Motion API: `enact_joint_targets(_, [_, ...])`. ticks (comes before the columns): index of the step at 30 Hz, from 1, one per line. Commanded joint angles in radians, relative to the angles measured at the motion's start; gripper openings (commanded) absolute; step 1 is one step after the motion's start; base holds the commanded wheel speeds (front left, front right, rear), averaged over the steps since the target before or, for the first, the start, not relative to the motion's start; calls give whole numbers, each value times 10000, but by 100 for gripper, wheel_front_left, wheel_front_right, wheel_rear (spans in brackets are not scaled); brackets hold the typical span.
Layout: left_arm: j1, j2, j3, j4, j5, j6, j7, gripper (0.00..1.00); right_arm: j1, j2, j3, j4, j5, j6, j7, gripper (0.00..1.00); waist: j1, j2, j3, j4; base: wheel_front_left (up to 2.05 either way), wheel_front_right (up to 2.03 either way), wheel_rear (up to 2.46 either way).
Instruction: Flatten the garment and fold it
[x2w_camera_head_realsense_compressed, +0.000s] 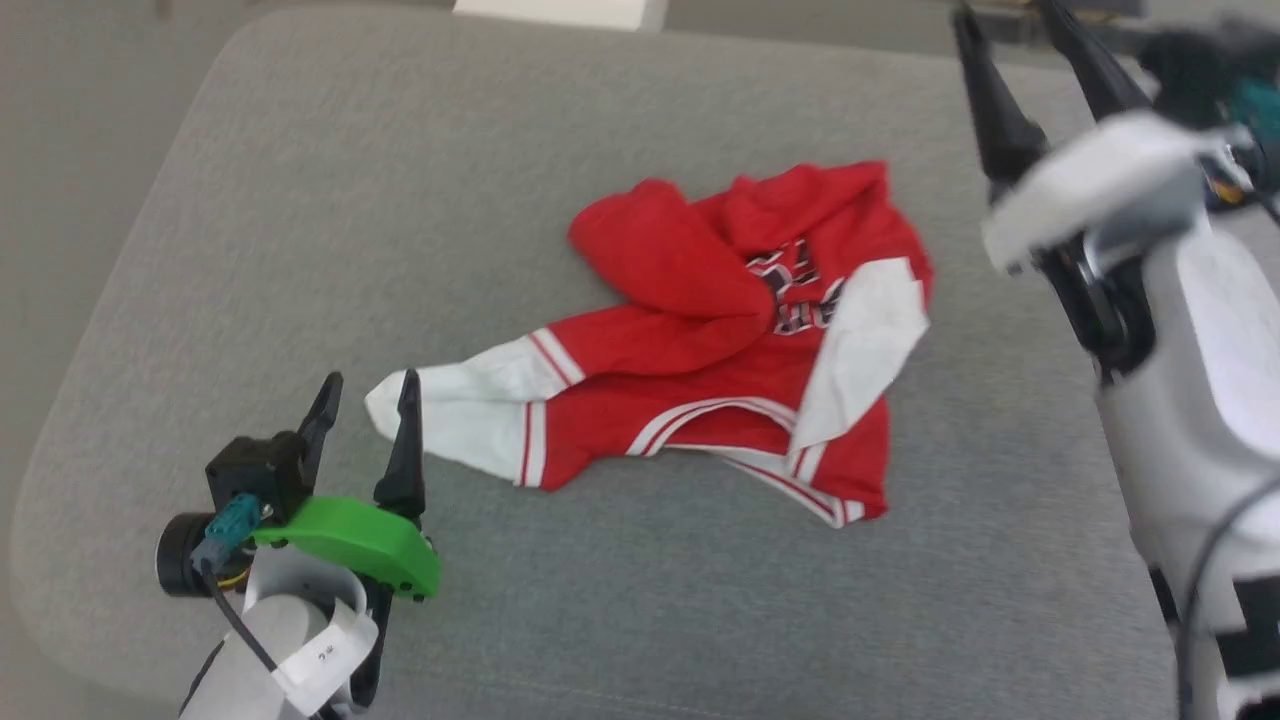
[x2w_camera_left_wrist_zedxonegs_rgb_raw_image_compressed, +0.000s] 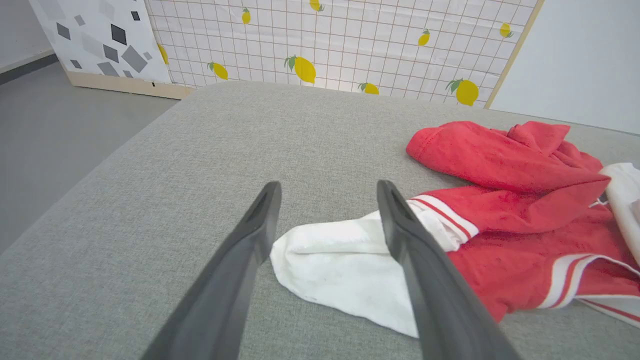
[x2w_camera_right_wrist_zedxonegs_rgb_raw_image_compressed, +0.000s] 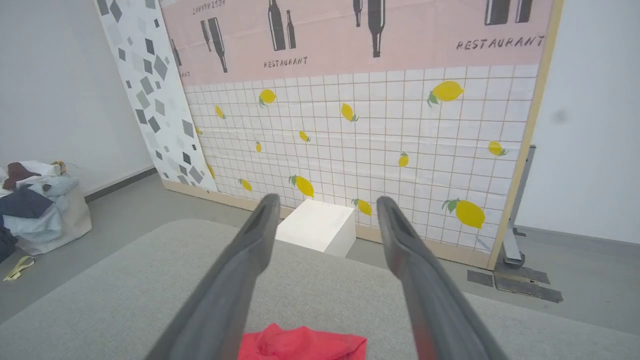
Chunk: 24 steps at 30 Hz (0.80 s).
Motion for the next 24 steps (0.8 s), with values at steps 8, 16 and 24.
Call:
enact_joint_targets(8, [666, 191, 57, -452, -187, 243, 240, 100, 3055, -132, -1626, -1725, -137, -13, -879, 100, 0, 0, -1404, -1387, 0, 0, 0])
enact_joint_targets(16, [871, 148, -46, -563, -291, 287, 329, 100, 6057, 556, -2947, -3172, -388, -13, -349, 100, 0, 0, -1539, -1364, 0, 0, 0])
enact_joint_targets(24, [843, 87, -153, -634, -357, 335, 453, 100, 7086, 1028, -3408, -4064, -511, -13, 118, 100, 0, 0, -1377, -1419, 0, 0, 0])
